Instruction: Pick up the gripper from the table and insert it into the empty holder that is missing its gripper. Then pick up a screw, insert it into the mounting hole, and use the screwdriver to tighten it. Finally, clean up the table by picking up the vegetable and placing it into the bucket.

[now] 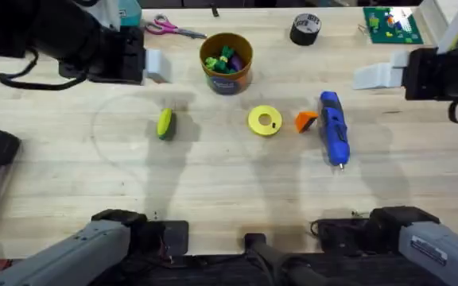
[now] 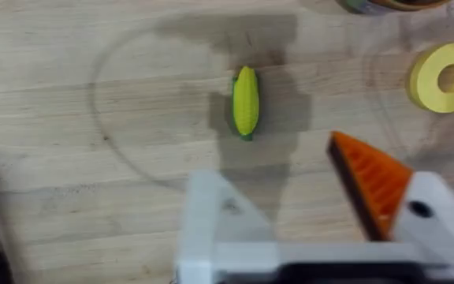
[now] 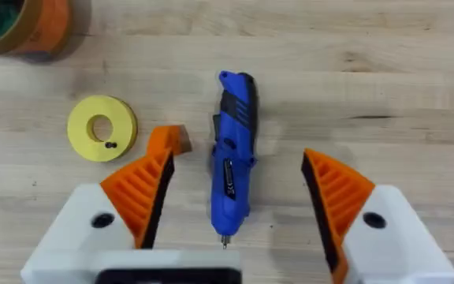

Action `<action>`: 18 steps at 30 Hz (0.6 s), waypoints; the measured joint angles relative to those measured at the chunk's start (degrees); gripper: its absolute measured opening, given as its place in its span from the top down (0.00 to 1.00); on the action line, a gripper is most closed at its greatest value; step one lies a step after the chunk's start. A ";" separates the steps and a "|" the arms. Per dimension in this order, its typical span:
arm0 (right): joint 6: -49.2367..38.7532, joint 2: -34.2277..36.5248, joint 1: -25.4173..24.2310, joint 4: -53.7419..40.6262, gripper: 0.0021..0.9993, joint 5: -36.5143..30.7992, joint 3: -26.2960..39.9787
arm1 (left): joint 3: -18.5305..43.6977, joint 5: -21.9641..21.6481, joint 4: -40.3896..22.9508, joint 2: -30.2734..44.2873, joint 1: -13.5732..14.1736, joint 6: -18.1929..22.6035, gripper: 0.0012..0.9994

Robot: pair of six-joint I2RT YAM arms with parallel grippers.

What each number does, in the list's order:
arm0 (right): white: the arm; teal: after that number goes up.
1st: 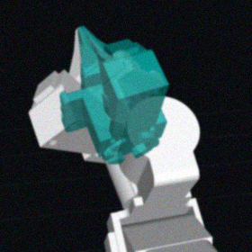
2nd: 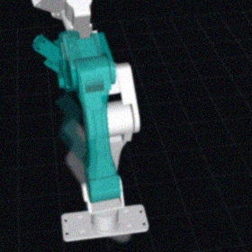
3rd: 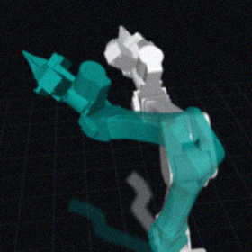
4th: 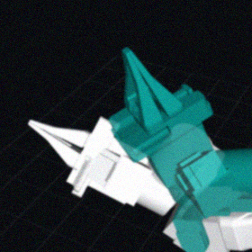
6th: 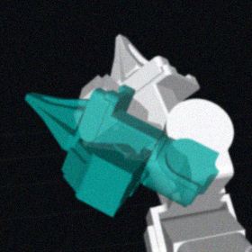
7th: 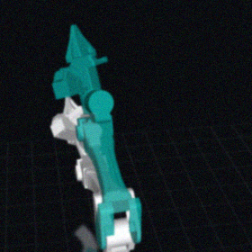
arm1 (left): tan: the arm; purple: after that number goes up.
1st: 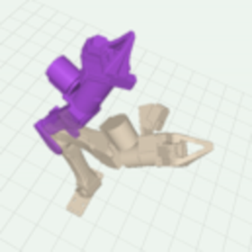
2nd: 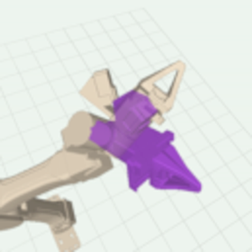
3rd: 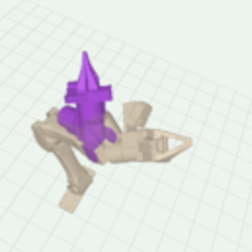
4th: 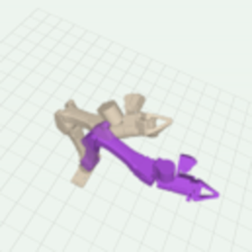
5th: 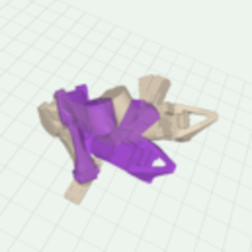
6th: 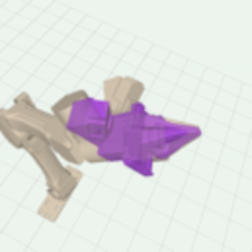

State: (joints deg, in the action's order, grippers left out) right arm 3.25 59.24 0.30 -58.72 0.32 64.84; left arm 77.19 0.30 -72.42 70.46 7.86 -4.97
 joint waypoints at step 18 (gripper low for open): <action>0.00 0.00 0.00 -0.04 0.00 0.00 0.00 | 0.00 -0.12 -0.04 0.00 0.00 -0.20 0.01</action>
State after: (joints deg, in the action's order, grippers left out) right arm 3.25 59.24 0.30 -58.76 0.32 64.84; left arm 77.19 0.19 -72.47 70.46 7.86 -5.17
